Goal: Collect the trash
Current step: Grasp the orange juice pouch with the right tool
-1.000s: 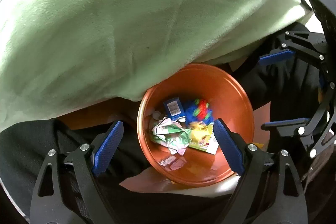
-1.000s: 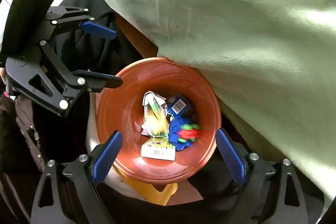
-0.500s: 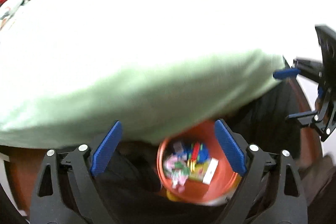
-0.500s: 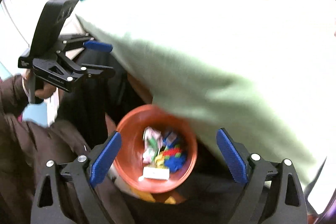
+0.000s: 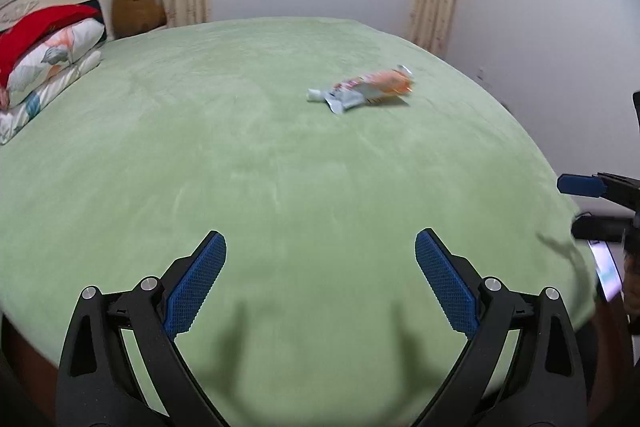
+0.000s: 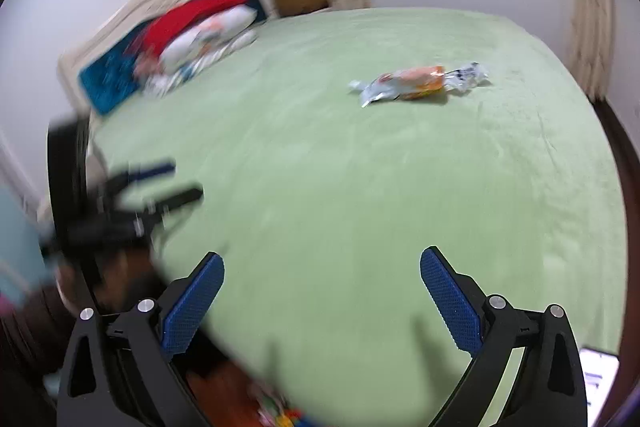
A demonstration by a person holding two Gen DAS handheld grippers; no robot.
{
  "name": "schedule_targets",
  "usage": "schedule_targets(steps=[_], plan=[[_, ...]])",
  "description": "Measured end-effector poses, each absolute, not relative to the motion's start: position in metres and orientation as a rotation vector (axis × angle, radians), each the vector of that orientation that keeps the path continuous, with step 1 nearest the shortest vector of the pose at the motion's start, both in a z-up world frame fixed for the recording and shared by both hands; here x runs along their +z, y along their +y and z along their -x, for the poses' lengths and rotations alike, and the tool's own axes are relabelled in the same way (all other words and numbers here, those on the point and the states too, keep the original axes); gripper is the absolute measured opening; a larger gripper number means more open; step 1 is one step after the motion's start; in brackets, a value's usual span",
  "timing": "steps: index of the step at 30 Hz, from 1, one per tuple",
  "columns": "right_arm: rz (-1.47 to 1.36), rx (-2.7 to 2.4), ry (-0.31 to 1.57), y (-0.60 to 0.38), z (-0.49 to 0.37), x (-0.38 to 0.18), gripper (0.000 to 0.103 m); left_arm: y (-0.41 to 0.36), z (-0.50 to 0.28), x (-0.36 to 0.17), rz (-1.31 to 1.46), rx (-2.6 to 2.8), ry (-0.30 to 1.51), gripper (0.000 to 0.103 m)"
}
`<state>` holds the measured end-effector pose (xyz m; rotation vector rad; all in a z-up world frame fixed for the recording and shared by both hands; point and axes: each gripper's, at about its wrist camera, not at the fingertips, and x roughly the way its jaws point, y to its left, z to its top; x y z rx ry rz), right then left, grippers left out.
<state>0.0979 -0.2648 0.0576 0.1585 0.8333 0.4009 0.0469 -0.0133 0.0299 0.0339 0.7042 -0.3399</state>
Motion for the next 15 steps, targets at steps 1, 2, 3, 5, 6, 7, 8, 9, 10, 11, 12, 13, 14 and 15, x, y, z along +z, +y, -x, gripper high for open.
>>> schedule_targets(steps=[1,2,3,5,6,7,8,9,10,11,12,13,14,15], plan=[[-0.195,0.384,0.839,-0.268,-0.115,0.056,0.097,-0.021,-0.059,0.023,-0.026,-0.329,0.706,0.093],[-0.236,0.361,0.844,-0.270,-0.133,0.055,0.097,-0.023,-0.071,0.019,-0.017,-0.319,0.707,0.093],[-0.281,0.336,0.844,-0.272,-0.151,0.055,0.097,-0.027,-0.082,0.016,-0.007,-0.311,0.711,0.093],[-0.387,0.281,0.852,-0.279,-0.194,0.051,0.097,-0.031,-0.103,0.008,0.012,-0.305,0.727,0.093],[-0.432,0.263,0.857,-0.281,-0.213,0.048,0.097,-0.032,-0.115,0.003,0.021,-0.296,0.738,0.093],[-0.481,0.250,0.865,-0.282,-0.234,0.043,0.097,-0.033,-0.122,0.000,0.028,-0.293,0.745,0.093],[-0.508,0.240,0.872,-0.281,-0.251,0.040,0.097,-0.034,-0.127,-0.004,0.032,-0.291,0.751,0.093],[-0.524,0.231,0.878,-0.281,-0.268,0.036,0.097,-0.032,-0.131,-0.006,0.033,-0.281,0.754,0.093],[-0.539,0.213,0.883,-0.279,-0.285,0.031,0.097,-0.032,-0.135,-0.008,0.032,-0.264,0.760,0.093],[-0.551,0.201,0.884,-0.277,-0.296,0.027,0.097,-0.030,-0.136,-0.010,0.034,-0.249,0.764,0.093],[-0.571,0.193,0.887,-0.275,-0.308,0.022,0.097,-0.028,-0.136,-0.011,0.040,-0.240,0.767,0.093],[-0.602,0.186,0.895,-0.275,-0.320,0.016,0.097,-0.026,-0.137,-0.013,0.053,-0.235,0.771,0.093],[-0.633,0.176,0.902,-0.275,-0.329,0.011,0.097,-0.025,-0.138,-0.015,0.058,-0.230,0.774,0.093],[-0.680,0.162,0.909,-0.275,-0.340,0.003,0.097,-0.025,-0.137,-0.016,0.058,-0.224,0.773,0.093]])
